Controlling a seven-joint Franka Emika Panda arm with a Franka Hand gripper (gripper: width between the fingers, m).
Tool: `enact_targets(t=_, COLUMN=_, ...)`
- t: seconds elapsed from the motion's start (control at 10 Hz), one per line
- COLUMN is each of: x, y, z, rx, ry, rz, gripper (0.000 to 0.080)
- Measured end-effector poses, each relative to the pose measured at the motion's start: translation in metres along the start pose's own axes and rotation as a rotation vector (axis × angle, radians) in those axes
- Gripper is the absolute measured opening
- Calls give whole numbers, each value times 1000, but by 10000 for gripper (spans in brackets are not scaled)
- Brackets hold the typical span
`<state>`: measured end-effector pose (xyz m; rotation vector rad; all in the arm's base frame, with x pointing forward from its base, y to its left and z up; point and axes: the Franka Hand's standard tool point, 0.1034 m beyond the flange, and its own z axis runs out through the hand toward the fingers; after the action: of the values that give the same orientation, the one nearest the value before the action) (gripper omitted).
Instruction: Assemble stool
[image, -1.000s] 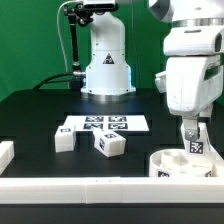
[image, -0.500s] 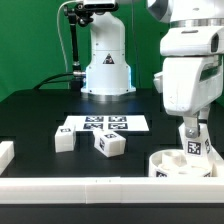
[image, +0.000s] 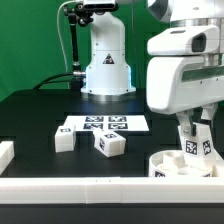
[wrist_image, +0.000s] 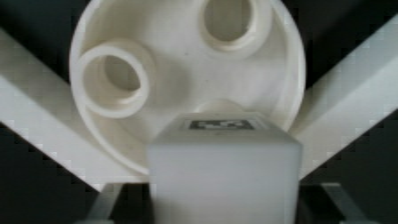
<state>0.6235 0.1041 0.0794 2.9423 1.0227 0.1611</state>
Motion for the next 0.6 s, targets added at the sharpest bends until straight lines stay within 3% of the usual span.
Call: enact_targets(t=0.6, x=0, y=-1, z=1, rx=9, ry=7, rz=508, gripper=340)
